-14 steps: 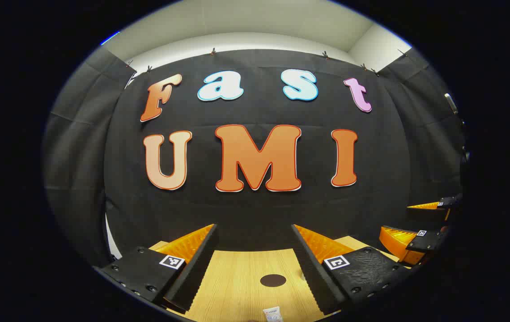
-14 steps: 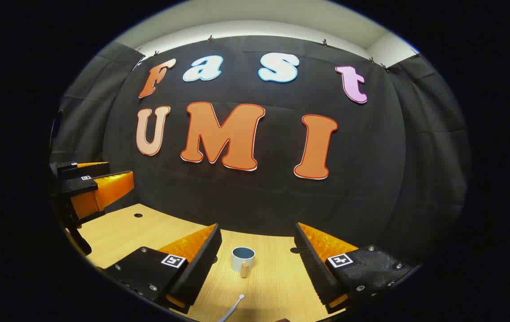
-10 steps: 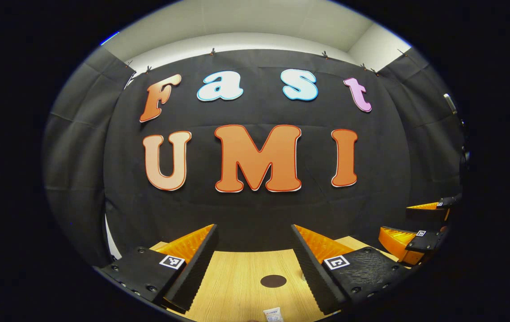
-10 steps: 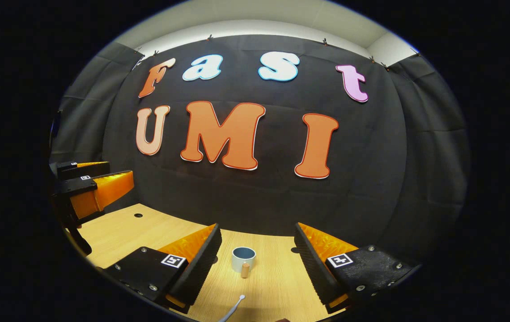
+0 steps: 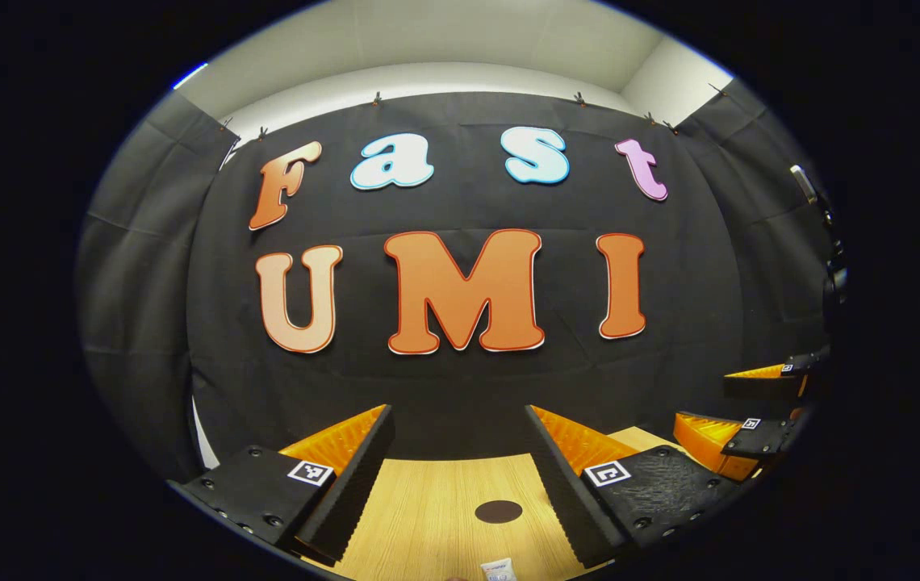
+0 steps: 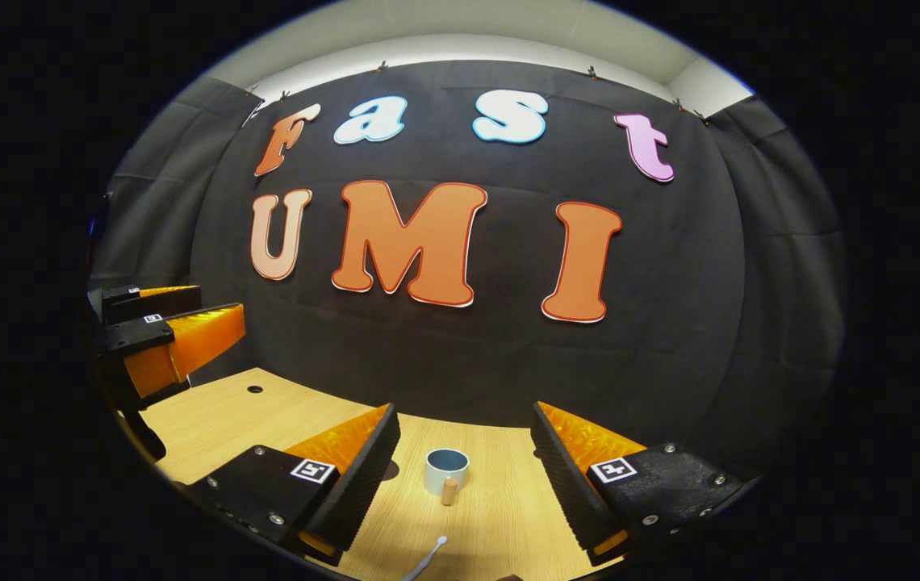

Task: Put the toothbrush and toothpaste on the desktop into the cup, then pick up the cup and place it on the coaster on the desktop.

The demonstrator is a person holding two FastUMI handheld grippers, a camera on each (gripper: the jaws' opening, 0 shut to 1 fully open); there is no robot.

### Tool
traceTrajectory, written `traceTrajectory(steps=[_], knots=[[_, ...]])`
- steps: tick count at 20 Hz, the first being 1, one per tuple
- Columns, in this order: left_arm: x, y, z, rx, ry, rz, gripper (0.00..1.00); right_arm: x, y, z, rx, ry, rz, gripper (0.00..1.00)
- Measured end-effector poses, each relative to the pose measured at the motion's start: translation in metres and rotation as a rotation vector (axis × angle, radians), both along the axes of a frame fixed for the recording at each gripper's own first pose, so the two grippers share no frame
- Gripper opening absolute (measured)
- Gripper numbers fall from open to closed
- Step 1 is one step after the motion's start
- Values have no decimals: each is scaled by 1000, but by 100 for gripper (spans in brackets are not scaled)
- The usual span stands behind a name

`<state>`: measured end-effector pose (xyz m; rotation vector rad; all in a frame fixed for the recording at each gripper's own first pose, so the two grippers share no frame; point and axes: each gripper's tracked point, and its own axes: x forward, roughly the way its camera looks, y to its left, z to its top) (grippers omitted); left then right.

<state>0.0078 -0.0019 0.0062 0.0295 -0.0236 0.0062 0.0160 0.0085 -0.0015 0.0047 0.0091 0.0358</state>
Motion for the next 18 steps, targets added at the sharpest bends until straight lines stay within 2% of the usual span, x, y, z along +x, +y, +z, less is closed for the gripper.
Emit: traceTrajectory(steps=[9, 18], knots=[[-3, 7, -1, -7, 4, 19, 96, 4, -3, -22, -34, 58, -18, 99], [-13, 27, -7, 7, 17, 79, 97, 5, 7, -102, -45, 292, 23, 99]])
